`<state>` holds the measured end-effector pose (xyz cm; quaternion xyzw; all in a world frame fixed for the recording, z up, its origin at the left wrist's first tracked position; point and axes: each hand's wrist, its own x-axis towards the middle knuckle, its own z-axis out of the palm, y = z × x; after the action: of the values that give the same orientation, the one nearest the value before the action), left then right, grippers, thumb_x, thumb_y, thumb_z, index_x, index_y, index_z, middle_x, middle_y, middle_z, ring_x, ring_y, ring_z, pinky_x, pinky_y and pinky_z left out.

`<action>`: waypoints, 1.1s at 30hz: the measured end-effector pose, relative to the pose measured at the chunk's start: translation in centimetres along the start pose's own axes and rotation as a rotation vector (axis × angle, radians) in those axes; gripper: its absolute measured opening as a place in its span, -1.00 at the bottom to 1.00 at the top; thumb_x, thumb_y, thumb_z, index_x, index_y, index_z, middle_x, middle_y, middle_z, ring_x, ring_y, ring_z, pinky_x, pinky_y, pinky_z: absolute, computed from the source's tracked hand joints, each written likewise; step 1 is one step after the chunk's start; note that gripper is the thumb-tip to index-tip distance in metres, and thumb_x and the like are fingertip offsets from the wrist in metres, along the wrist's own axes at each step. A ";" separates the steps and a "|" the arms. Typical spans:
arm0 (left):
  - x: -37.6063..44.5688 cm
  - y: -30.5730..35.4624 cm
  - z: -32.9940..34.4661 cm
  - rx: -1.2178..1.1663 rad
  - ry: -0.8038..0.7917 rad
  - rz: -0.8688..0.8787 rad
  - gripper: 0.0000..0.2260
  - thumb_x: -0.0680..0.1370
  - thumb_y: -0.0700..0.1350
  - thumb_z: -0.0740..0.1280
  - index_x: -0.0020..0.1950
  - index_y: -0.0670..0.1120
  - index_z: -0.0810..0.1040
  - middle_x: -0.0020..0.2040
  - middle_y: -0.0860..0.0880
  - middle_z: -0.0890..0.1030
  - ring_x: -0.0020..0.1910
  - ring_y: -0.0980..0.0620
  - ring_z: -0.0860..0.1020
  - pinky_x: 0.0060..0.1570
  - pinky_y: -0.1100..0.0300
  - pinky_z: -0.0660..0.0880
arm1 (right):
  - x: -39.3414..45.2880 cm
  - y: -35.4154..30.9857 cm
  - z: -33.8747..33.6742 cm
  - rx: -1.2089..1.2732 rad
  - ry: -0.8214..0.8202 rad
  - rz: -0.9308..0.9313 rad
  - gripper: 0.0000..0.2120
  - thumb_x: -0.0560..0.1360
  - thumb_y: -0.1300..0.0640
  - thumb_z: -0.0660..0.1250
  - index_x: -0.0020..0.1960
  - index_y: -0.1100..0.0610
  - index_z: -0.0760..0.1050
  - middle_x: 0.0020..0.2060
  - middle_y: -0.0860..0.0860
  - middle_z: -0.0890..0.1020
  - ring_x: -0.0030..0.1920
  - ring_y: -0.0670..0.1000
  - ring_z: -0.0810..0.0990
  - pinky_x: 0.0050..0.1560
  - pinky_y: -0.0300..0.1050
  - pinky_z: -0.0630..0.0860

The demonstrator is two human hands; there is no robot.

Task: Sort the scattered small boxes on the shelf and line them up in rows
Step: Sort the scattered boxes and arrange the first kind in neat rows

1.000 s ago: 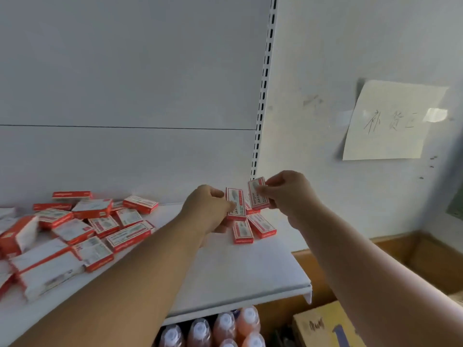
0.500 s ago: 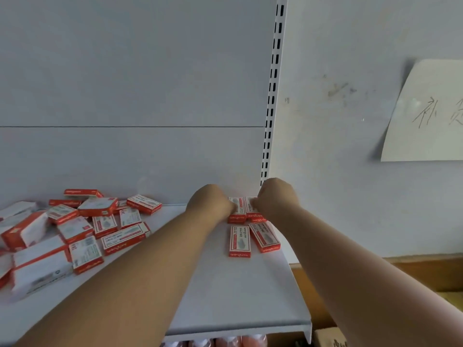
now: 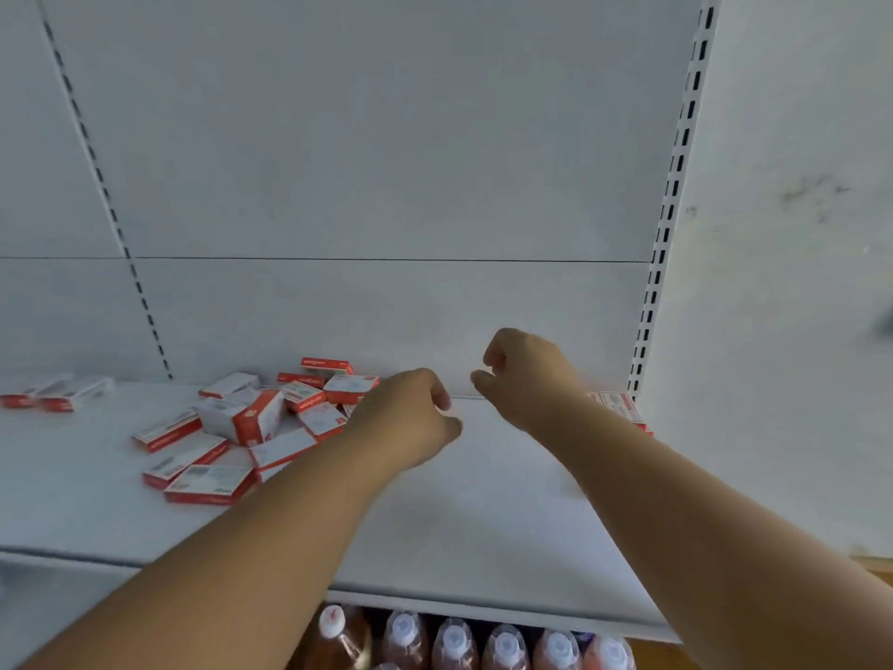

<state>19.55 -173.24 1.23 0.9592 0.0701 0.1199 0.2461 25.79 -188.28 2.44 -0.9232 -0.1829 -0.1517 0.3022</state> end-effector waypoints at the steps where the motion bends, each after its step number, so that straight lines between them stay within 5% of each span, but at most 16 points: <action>1: -0.2 -1.7 -1.0 0.027 0.007 0.006 -0.82 0.40 0.09 0.44 -0.09 0.13 0.49 -0.12 0.12 0.58 -0.17 0.11 0.55 -0.22 0.18 0.51 | 0.1 -1.6 1.0 0.005 -0.020 -0.026 -0.85 0.45 0.01 0.37 -0.07 -0.01 0.42 -0.08 -0.04 0.57 -0.17 -0.01 0.50 -0.30 -0.17 0.35; 5: -0.2 -8.4 -5.6 0.116 0.057 0.023 -0.87 0.40 0.06 0.43 -0.17 0.14 0.48 -0.19 0.17 0.58 -0.25 0.17 0.53 -0.36 0.23 0.38 | 0.9 -7.9 5.4 -0.016 -0.094 -0.127 -0.87 0.45 0.00 0.41 -0.11 -0.01 0.47 -0.18 -0.10 0.55 -0.13 0.00 0.52 -0.24 -0.19 0.35; 10: 1.5 -16.3 -10.0 0.170 0.124 0.024 -0.82 0.41 0.11 0.41 -0.06 0.13 0.51 -0.06 0.10 0.57 -0.10 0.03 0.54 -0.20 0.15 0.44 | 2.1 -13.6 11.0 -0.109 -0.186 -0.131 -0.86 0.45 -0.02 0.40 -0.05 -0.02 0.48 -0.10 -0.08 0.56 -0.08 -0.01 0.52 -0.10 -0.15 0.44; 14: 2.9 -19.6 -10.8 0.197 0.066 0.035 -0.75 0.52 0.19 0.29 0.11 0.10 0.50 -0.01 0.09 0.53 -0.09 0.06 0.52 -0.26 0.16 0.39 | 3.1 -14.9 12.5 -0.254 -0.142 -0.092 -0.74 0.51 0.11 0.31 0.20 0.03 0.50 0.07 0.00 0.57 0.04 0.04 0.53 0.04 -0.07 0.54; 18: 4.0 -20.0 -11.0 0.245 -0.037 0.108 -0.68 0.46 0.32 0.26 -0.05 0.09 0.51 -0.18 0.14 0.53 -0.23 0.12 0.55 -0.35 0.21 0.42 | 4.2 -15.0 12.9 -0.356 -0.236 0.045 -0.65 0.50 0.20 0.32 0.28 0.05 0.46 0.13 0.01 0.58 0.03 0.04 0.53 -0.06 -0.17 0.50; 26: 5.1 -22.4 -13.8 0.211 -0.291 0.157 -0.73 0.51 0.06 0.30 0.18 0.09 0.62 0.19 0.08 0.60 0.03 0.09 0.59 0.09 0.08 0.56 | 5.3 -14.5 13.7 -0.410 -0.342 0.128 -0.61 0.53 0.12 0.32 0.35 0.04 0.44 0.20 0.00 0.57 0.13 0.04 0.55 0.03 -0.15 0.52; 30: 5.4 -23.0 -14.1 0.256 -0.363 0.254 -0.56 0.43 0.04 0.36 0.33 0.15 0.53 0.30 0.13 0.51 0.18 0.11 0.52 0.14 0.19 0.50 | 5.2 -14.4 13.0 -0.388 -0.259 0.142 -0.60 0.42 -0.07 0.46 0.20 0.03 0.52 0.02 -0.06 0.55 -0.08 -0.04 0.53 -0.05 -0.17 0.57; 33: 5.9 -23.7 -14.6 0.303 -0.381 0.302 -0.59 0.43 0.01 0.43 0.28 0.17 0.56 0.22 0.18 0.52 0.14 0.14 0.50 0.09 0.22 0.49 | 4.7 -14.6 12.4 -0.330 -0.153 0.132 -0.60 0.35 -0.10 0.49 0.11 -0.05 0.46 -0.07 -0.09 0.47 -0.17 -0.05 0.52 -0.15 -0.16 0.61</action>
<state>19.57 -144.88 3.20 0.9899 -0.1038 -0.0392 0.0881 25.84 -168.54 2.06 -0.9791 -0.1168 -0.0888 0.1411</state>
